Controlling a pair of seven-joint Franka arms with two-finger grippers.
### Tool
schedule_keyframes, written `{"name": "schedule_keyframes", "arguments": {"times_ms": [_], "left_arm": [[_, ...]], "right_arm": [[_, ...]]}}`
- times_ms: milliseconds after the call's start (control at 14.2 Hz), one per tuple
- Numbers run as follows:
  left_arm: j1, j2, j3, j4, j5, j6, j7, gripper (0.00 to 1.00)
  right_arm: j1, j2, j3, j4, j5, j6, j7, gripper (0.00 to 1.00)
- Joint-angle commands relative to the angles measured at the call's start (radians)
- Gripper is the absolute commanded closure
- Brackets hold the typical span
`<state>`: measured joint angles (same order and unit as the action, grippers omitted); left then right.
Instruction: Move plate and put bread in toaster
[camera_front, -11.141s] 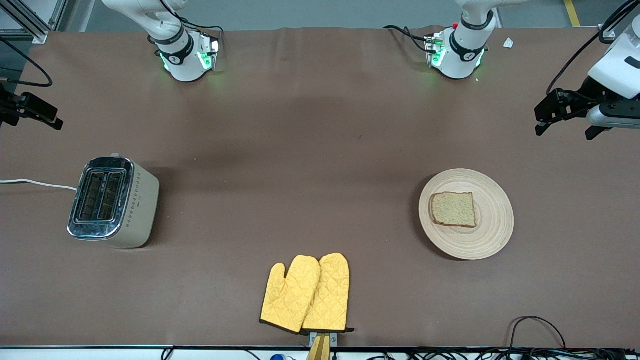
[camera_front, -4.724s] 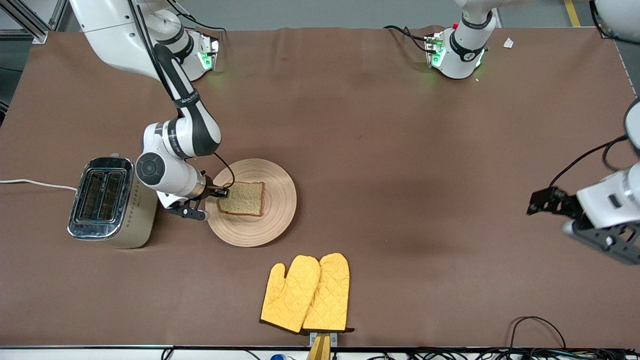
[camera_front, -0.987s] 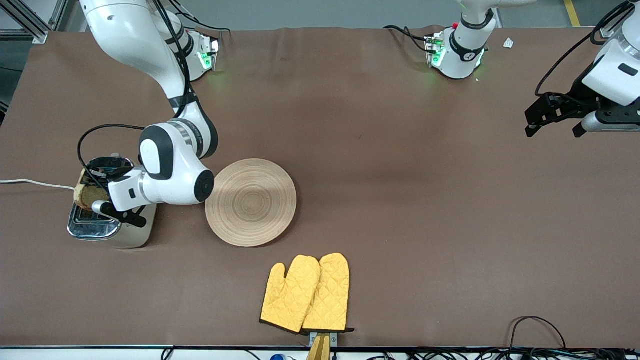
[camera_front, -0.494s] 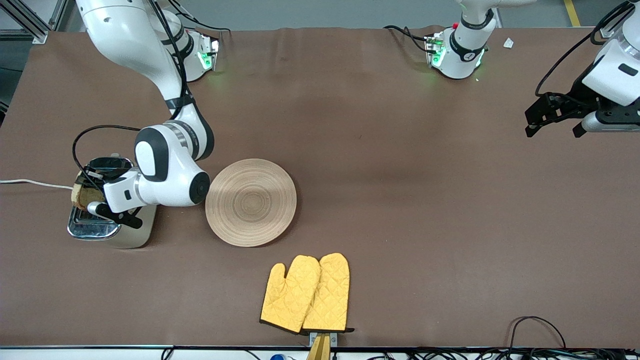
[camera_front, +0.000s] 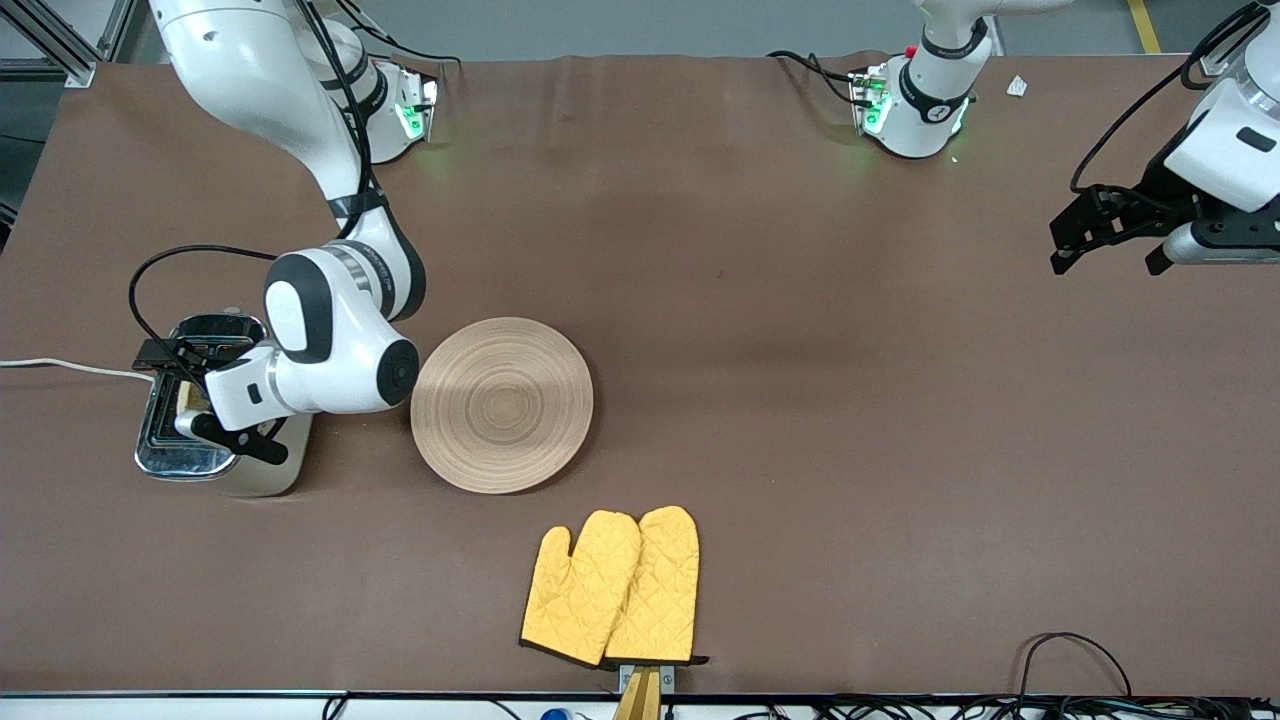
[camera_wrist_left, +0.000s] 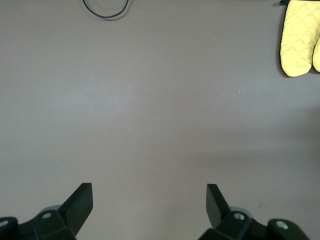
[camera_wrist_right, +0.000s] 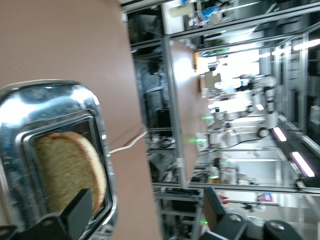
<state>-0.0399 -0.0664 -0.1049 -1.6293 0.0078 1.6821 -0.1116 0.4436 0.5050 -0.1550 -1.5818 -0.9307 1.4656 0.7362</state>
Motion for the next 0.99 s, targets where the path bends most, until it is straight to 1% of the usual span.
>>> {"name": "schedule_keyframes", "arguments": {"times_ms": [0,71,141,282,423,494,635,705,846,917], "left_arm": [[0.005,-0.006,-0.002,0.002,0.0,-0.015,0.016,0.0],[0.005,-0.007,-0.002,0.003,0.0,-0.015,0.016,0.0],[0.005,-0.006,-0.002,0.002,0.0,-0.015,0.016,0.0],[0.005,-0.007,-0.002,0.002,0.0,-0.015,0.018,0.0],[0.005,-0.007,-0.002,0.002,0.0,-0.015,0.017,0.0],[0.005,-0.007,-0.002,0.002,0.0,-0.015,0.016,0.0],[0.005,-0.007,-0.002,0.002,0.0,-0.015,0.018,0.0],[0.005,-0.007,-0.002,0.002,0.0,-0.015,0.018,0.0],[0.005,-0.007,-0.002,0.002,0.0,-0.015,0.018,0.0],[0.005,-0.006,-0.002,0.002,0.0,-0.015,0.017,0.0]], "right_arm": [[-0.129,-0.158,0.017,-0.014,0.314,0.144,-0.014,0.0],[-0.175,-0.195,0.017,-0.014,0.442,0.171,-0.042,0.0],[-0.222,-0.247,0.017,-0.027,0.548,0.2,-0.087,0.0],[-0.314,-0.348,0.015,-0.081,0.736,0.283,-0.234,0.0],[-0.373,-0.457,0.014,-0.18,0.869,0.366,-0.376,0.0],[-0.373,-0.497,0.014,-0.208,0.892,0.377,-0.427,0.0],[-0.37,-0.59,0.014,-0.263,0.897,0.368,-0.46,0.0],[-0.365,-0.633,0.014,-0.274,0.898,0.333,-0.495,0.0],[-0.362,-0.667,0.018,-0.264,0.898,0.262,-0.526,0.0],[-0.362,-0.677,0.018,-0.264,0.897,0.248,-0.537,0.0]]}}
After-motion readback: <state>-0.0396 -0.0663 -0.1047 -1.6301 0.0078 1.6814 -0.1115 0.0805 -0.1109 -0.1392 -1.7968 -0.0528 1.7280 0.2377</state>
